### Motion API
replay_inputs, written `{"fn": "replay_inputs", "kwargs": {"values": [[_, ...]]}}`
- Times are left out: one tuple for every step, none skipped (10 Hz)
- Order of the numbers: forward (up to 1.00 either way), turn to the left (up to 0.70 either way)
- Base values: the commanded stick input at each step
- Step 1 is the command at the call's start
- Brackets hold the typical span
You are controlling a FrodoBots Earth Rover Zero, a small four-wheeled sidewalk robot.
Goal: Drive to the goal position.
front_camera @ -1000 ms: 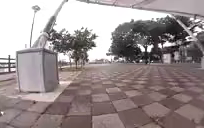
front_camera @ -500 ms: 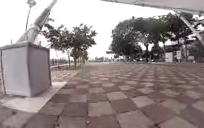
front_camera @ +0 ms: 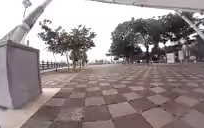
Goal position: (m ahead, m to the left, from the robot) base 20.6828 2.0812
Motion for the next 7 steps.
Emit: {"fn": "replay_inputs", "kwargs": {"values": [[1.0,0.0],[1.0,0.0],[1.0,0.0],[1.0,0.0],[1.0,0.0],[1.0,0.0],[1.0,0.0]]}}
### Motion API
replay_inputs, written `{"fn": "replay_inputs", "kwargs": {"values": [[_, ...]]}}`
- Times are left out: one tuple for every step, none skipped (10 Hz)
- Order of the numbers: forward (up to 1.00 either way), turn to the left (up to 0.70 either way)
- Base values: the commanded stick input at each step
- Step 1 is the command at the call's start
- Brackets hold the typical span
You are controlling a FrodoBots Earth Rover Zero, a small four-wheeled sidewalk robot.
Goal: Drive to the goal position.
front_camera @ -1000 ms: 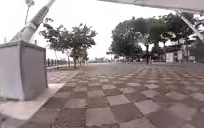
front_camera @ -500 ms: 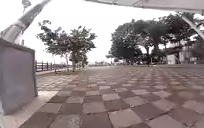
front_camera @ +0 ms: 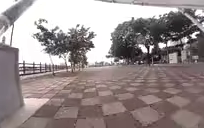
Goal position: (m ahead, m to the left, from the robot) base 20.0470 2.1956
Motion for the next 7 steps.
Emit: {"fn": "replay_inputs", "kwargs": {"values": [[1.0,0.0],[1.0,0.0],[1.0,0.0],[1.0,0.0],[1.0,0.0],[1.0,0.0],[1.0,0.0]]}}
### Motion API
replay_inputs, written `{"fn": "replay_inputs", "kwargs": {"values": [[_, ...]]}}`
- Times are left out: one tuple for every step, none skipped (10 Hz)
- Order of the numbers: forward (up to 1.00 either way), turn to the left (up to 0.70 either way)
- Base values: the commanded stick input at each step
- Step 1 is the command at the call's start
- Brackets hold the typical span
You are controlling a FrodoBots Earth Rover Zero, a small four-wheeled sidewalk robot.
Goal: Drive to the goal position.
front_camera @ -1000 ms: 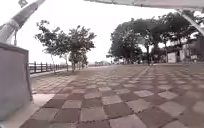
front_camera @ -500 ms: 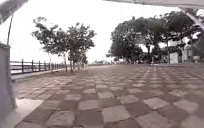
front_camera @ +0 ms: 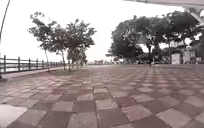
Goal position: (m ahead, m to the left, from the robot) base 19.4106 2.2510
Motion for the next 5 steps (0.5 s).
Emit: {"fn": "replay_inputs", "kwargs": {"values": [[1.0,0.0],[1.0,0.0],[1.0,0.0],[1.0,0.0],[1.0,0.0]]}}
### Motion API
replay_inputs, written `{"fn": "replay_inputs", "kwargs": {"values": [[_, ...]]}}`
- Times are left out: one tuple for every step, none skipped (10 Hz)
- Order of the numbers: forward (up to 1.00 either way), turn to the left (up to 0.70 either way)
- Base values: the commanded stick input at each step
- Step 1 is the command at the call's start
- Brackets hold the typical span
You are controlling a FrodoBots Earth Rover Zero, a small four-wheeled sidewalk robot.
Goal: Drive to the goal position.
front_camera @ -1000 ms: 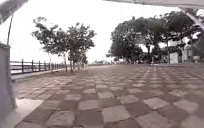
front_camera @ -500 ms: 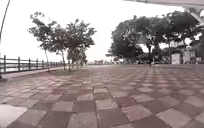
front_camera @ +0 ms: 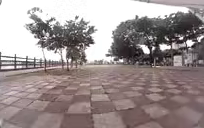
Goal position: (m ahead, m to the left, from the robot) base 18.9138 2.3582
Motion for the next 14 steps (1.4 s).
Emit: {"fn": "replay_inputs", "kwargs": {"values": [[1.0,0.0],[1.0,0.0],[1.0,0.0],[1.0,0.0],[1.0,0.0],[1.0,0.0],[1.0,0.0],[1.0,0.0],[1.0,0.0],[1.0,0.0],[1.0,0.0],[1.0,0.0],[1.0,0.0],[1.0,0.0]]}}
